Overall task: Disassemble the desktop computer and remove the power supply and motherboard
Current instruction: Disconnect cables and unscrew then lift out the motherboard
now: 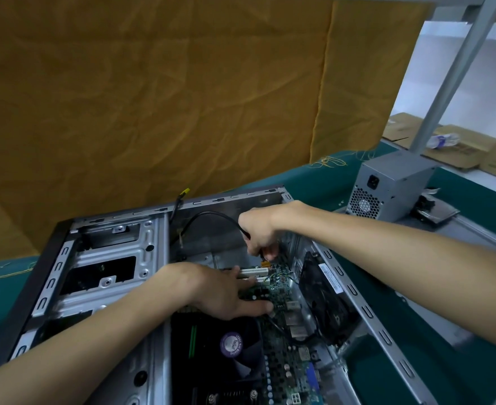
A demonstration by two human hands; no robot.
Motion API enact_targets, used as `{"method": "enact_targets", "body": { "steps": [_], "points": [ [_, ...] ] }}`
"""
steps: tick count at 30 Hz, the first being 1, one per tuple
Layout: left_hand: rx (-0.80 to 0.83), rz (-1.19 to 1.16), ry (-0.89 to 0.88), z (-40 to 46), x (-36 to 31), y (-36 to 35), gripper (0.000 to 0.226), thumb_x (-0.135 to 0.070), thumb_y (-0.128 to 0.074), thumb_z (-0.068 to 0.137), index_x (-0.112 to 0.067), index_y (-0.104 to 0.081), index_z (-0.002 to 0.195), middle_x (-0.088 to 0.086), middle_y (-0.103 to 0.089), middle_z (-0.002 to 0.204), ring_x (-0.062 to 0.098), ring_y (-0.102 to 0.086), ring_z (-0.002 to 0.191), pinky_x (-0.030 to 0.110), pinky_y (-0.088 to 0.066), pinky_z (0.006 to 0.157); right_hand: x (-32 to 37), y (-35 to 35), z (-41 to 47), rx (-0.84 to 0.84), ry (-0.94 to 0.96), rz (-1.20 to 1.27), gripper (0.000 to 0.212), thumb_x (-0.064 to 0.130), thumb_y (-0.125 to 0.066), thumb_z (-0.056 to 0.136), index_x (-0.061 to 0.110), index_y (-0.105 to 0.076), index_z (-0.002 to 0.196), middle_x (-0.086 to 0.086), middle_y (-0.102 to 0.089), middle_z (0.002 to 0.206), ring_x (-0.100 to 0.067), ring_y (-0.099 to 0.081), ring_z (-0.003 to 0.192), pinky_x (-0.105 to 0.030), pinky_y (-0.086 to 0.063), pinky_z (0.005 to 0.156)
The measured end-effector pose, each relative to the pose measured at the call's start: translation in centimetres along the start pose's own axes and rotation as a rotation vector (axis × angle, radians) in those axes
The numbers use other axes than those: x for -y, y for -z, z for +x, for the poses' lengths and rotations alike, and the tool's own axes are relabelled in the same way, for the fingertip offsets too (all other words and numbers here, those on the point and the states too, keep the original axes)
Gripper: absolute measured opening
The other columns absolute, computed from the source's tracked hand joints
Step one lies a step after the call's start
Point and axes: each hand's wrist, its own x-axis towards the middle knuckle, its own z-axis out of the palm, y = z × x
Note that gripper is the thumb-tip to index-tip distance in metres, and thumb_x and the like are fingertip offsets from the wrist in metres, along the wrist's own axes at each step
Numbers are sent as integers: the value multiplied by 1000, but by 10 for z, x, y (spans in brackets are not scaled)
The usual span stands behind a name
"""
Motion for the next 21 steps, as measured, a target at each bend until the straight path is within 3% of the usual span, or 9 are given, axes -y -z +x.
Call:
{"method": "enact_targets", "body": {
  "steps": [4, 12, 16, 18, 19, 21],
  "points": [
    [-1, -13, 0, 0, 0, 0, 94, -92, -20, 82, -44, 4, 160, -8, 18, 168, 26, -11, 156, 44, -14, 122, 1, -5, 1, 47, -12, -211, 21, 19, -83, 86, -1, -79, 86, -10, -78, 77, -22, -77, 74, -35, -65, 73],
    [1, -11, 5, -1, 0, 0, 95, -92, -20, 82, -44, 4, 160, -7, 16, 168, 25, -10, 156, 45, -14, 123, 1, -14, 6, 61, -5, -252, 11, 5, -75, 89, -2, -77, 97, -11, -78, 80, -22, -77, 68, -32, -64, 67],
    [-4, -4, -1, -1, -1, 0, 94, -91, -20, 83, -42, 5, 160, -5, 17, 169, 25, -7, 157, 44, -12, 123, 6, -21, -1, -25, 47, -390, 11, 2, -71, 87, -3, -78, 95, -13, -76, 82, -22, -67, 61, -25, -48, 47],
    [-8, 2, -6, -1, -1, 0, 94, -91, -20, 83, -42, 5, 160, -5, 16, 169, 24, -5, 157, 45, -10, 123, 4, -18, -9, -74, 45, -454, 7, -2, -68, 85, -1, -73, 82, -15, -69, 78, -21, -54, 57, -24, -37, 42],
    [-11, 4, -8, -1, -1, 0, 94, -91, -19, 83, -42, 5, 160, -5, 16, 169, 24, -5, 157, 45, -10, 123, 2, -14, -13, -111, 41, -467, 15, -3, -66, 84, 2, -67, 70, -13, -63, 69, -21, -49, 54, -25, -34, 41],
    [-7, -4, -9, 0, 1, 2, 95, -91, -20, 83, -42, 4, 160, -6, 16, 169, 25, -6, 157, 44, -10, 123, 1, -7, -18, -173, 73, -460, 28, -4, -65, 84, 8, -57, 60, -5, -56, 59, -19, -50, 49, -27, -38, 41]
  ]
}}
